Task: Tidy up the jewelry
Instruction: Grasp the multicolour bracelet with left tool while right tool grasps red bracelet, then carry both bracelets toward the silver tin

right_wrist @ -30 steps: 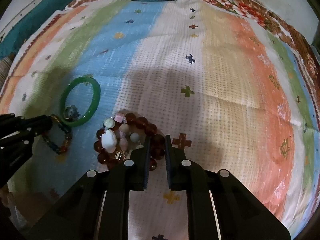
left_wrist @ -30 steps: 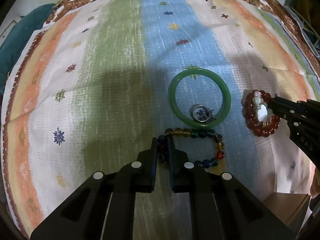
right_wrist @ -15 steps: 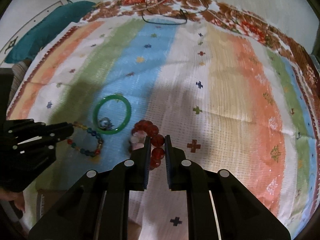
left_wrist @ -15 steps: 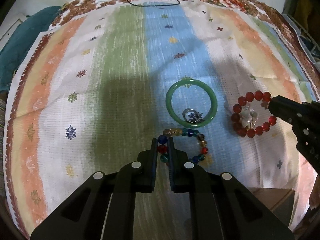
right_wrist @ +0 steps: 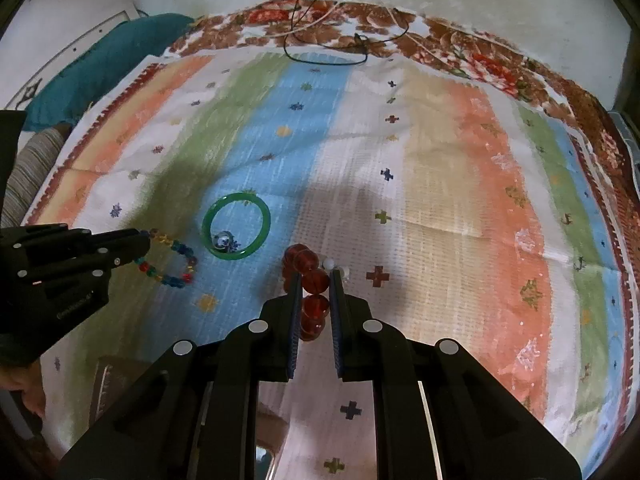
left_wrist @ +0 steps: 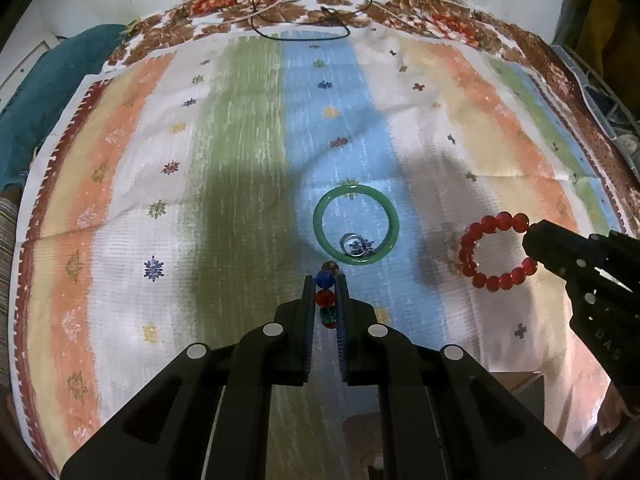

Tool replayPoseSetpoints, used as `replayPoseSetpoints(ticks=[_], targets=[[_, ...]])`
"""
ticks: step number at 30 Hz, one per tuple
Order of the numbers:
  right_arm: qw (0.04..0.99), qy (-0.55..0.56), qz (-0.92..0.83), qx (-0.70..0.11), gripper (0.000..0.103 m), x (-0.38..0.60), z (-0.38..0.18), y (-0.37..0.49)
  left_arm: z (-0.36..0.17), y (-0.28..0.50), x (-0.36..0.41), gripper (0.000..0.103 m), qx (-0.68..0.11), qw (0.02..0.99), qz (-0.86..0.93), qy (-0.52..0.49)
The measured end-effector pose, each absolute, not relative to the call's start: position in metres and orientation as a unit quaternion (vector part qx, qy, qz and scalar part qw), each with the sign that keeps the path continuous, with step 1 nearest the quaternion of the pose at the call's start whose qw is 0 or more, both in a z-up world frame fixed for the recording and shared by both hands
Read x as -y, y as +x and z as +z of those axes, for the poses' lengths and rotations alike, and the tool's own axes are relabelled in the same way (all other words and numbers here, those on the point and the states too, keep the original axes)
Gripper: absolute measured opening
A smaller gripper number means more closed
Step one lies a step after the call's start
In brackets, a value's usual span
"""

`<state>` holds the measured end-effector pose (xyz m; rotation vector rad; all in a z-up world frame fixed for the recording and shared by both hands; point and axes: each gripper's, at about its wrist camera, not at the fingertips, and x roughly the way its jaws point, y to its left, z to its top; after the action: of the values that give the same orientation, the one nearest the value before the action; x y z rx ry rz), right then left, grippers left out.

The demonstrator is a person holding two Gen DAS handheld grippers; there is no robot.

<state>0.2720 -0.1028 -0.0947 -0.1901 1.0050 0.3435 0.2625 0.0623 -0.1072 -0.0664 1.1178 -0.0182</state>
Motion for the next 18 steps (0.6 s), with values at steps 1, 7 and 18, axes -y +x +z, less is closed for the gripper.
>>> replayPoseSetpoints(ticks=[1,7,18], targets=[[0.859,-0.09,0.164,-0.477,0.014,0.103,-0.092,0.27,-0.105,0.262,-0.063,0.009,-0.529,0.848,-0.008,-0.033],[0.863,-0.087,0.162,-0.47,0.014,0.109,-0.083,0.261,-0.092,0.254,-0.063,0.009,-0.52,0.853,-0.008,-0.041],[0.863,-0.081,0.158,-0.472,0.014,0.115,-0.08,0.248,-0.078,0.24,-0.062,0.009,-0.511,0.858,-0.007,-0.053]])
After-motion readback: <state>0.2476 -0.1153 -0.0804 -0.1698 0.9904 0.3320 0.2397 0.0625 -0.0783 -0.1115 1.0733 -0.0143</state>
